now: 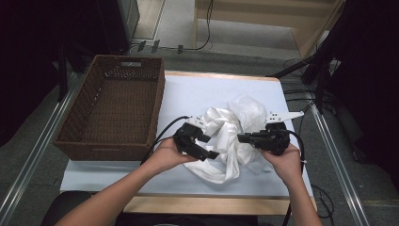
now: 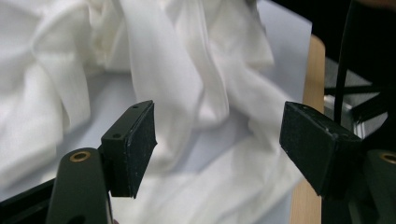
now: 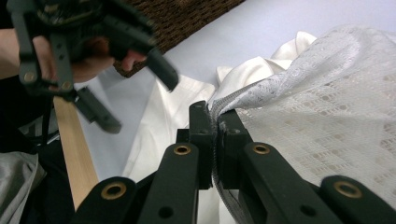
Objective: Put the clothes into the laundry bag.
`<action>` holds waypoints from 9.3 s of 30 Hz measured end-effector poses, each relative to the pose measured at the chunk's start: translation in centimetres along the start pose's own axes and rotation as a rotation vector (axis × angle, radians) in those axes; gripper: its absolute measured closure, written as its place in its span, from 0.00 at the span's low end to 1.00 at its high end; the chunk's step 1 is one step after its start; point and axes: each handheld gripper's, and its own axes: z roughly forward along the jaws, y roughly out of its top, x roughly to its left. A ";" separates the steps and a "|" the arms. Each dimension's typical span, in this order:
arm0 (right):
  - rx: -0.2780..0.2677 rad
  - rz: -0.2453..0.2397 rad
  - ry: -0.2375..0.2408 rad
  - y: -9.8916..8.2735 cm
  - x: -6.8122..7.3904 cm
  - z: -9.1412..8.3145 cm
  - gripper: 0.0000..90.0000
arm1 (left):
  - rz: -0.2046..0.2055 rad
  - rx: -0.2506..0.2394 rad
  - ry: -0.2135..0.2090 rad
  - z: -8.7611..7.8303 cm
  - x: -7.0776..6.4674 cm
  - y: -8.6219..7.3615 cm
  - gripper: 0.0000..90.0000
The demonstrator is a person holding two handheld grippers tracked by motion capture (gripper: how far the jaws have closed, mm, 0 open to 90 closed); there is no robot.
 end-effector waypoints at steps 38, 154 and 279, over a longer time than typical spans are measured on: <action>-0.030 0.043 -0.077 2.3 1.3 1.0 0.97 | -0.083 -0.131 0.085 -0.5 -1.7 -3.2 0.99; 0.048 0.042 0.116 0.0 3.7 1.0 0.99 | -0.229 -0.289 0.092 8.6 1.8 4.5 0.88; 0.049 0.035 0.095 -2.4 0.5 1.9 0.98 | -0.296 -0.175 -0.136 7.3 4.7 5.9 0.79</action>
